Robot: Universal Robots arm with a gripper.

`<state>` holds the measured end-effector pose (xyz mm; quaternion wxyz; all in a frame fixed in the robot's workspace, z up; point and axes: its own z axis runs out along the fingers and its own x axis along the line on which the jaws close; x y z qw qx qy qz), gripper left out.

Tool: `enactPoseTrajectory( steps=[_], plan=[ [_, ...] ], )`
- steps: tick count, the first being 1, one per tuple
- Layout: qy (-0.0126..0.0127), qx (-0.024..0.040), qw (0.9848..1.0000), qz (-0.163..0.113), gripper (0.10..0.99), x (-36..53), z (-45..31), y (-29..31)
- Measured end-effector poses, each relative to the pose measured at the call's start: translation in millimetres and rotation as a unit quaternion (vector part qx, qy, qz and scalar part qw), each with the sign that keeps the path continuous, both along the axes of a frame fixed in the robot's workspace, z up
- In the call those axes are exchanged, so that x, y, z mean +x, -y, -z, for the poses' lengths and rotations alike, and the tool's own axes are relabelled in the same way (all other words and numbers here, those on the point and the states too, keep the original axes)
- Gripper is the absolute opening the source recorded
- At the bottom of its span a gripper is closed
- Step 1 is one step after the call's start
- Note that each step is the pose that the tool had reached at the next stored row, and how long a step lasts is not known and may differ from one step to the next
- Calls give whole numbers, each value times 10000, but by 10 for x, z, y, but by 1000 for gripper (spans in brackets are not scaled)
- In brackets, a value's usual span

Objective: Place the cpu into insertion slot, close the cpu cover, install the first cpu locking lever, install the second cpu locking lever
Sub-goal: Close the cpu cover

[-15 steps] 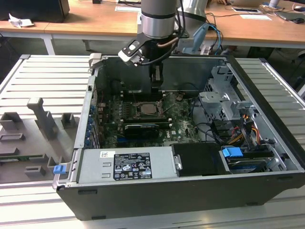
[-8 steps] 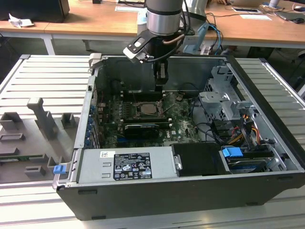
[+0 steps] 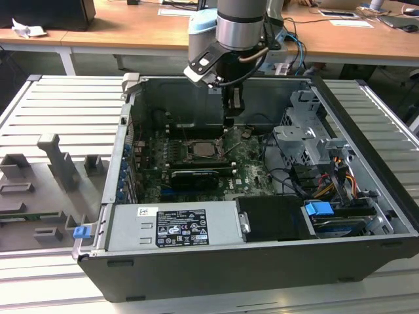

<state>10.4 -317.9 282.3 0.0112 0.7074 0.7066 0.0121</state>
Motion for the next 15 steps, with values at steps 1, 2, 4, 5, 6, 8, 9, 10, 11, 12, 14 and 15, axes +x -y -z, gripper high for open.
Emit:
enactPoseTrajectory(
  steps=[1,2,4,5,6,8,9,10,11,12,14,15],
  plan=[
    [0,-1,10000,-2,106,3,10,0],
    [0,0,10000,-2,106,6,23,0],
    [-1,-2,10000,-3,106,19,35,1],
    [-1,-2,10000,-3,106,25,36,1],
    [0,-1,10000,-3,106,31,38,0],
    [0,-1,10000,-5,106,45,42,0],
    [0,0,10000,-6,106,52,43,0],
    [0,1,10000,-7,106,66,47,0],
    [0,1,10000,-7,106,89,53,0],
    [-1,0,10000,-7,106,106,60,0],
    [0,1,10000,-7,106,132,76,0],
    [0,1,10000,-8,106,148,82,0]
  ],
)
